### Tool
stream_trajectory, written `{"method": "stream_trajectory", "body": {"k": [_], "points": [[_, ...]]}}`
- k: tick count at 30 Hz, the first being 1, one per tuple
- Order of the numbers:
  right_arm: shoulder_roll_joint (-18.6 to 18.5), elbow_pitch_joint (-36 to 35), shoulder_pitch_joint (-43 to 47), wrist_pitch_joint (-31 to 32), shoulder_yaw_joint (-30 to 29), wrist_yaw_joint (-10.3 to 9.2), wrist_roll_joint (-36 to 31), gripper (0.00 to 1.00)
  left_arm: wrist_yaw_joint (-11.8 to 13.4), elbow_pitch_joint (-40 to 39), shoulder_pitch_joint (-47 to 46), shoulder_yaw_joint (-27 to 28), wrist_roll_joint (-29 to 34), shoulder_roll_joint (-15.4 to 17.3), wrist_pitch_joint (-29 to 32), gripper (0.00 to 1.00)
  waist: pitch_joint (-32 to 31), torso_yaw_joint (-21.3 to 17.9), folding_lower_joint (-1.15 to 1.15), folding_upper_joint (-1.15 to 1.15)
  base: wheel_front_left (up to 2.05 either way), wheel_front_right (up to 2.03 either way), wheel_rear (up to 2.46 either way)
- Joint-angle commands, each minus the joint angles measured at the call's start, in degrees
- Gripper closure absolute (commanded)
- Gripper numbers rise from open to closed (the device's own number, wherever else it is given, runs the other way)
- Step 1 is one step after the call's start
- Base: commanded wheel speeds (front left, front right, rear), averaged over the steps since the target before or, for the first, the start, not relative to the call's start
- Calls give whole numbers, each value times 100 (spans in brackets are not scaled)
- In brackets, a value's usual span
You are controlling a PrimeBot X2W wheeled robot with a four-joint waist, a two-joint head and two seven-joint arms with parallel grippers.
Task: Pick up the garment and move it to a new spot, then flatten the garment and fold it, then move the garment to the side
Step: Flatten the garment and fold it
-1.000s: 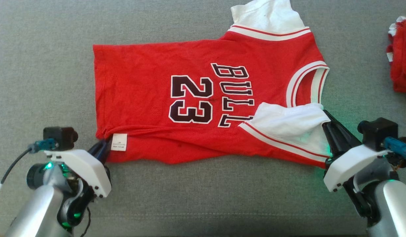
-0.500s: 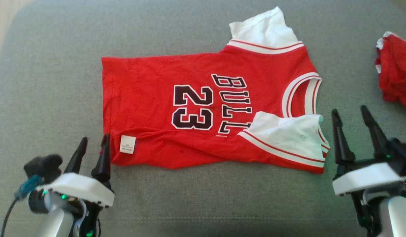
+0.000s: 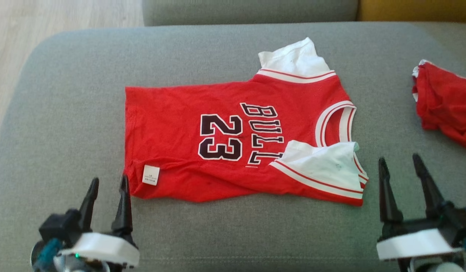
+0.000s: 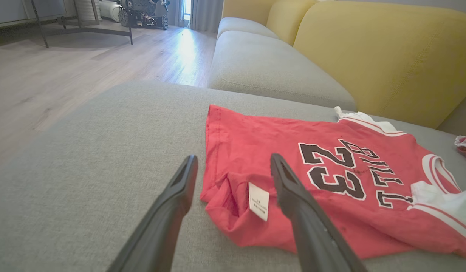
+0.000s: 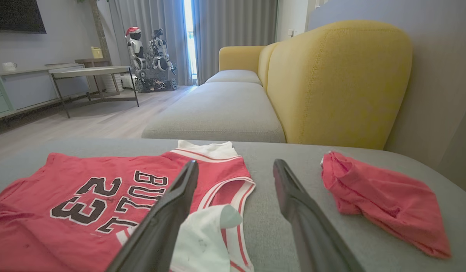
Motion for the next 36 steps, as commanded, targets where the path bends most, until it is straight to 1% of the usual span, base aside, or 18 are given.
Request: {"method": "stream_trajectory", "body": {"k": [1, 7, 19, 22, 29, 36], "points": [[-37, -174, -73, -54, 142, 20, -7, 0, 2, -173, -131, 275, 61, 43, -69, 0, -59, -9, 0, 0, 0, 0, 0], [-29, -142, 86, -51, 151, 20, 109, 0, -93, -107, 59, 308, 236, -27, -70, 0, -113, -37, 0, 0, 0, 0, 0], [-28, -79, 22, 38, 104, 20, 221, 0, -242, 55, 0, 421, 339, -76, -70, 0, -44, -3, 0, 0, 0, 0, 0], [-27, 62, 29, 295, 127, 20, 316, 0, -314, 240, -55, 373, 259, -129, -41, 0, 44, 26, 0, 0, 0, 0, 0], [-27, 478, -32, 1038, 228, 20, 371, 0, -580, 936, -483, 274, 3, -218, 176, 0, 457, 111, 0, 0, 0, 0, 0], [-27, 681, -228, 1484, 197, 20, 420, 0, -889, 1612, -1112, 258, -257, -264, 339, 0, 865, 159, 0, 0, 0, 0, 0]]}}
